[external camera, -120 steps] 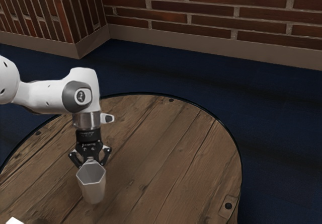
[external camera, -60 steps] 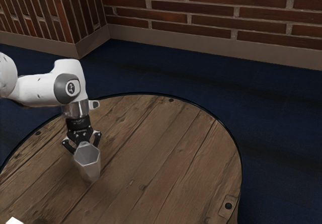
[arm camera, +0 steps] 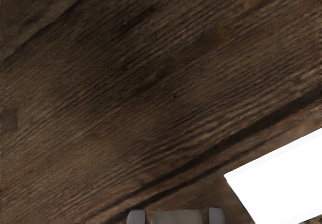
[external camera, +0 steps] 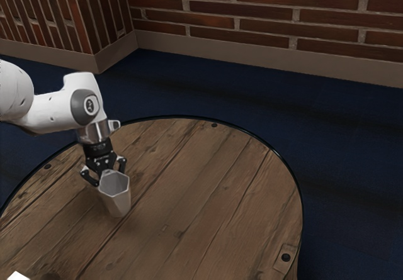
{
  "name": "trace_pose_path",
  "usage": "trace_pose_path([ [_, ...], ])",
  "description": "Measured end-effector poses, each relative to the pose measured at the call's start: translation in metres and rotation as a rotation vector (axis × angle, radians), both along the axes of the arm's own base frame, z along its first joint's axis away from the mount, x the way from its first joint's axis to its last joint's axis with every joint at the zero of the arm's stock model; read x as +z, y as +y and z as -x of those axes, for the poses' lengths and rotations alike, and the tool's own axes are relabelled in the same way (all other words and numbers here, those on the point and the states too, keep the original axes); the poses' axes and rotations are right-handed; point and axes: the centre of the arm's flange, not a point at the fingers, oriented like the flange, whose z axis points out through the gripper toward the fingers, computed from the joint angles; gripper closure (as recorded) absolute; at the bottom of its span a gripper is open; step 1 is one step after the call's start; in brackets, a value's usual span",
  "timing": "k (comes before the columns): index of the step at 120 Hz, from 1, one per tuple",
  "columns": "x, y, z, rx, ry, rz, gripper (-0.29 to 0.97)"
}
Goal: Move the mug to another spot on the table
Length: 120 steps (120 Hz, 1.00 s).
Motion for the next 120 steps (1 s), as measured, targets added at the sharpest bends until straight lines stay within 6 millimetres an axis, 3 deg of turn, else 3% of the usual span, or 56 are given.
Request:
trace_pose_path([
  [26, -0.013, -0.003, -0.004, 0.052, -0.013, 0.038, 0.79],
  [74, -0.055, -0.001, 0.003, 0.147, 0.053, 0.093, 0.79],
  [100, -0.057, -0.002, 0.003, 0.165, 0.047, 0.123, 0.34],
  [120, -0.056, -0.002, 0.003, 0.164, 0.042, 0.132, 0.16],
])
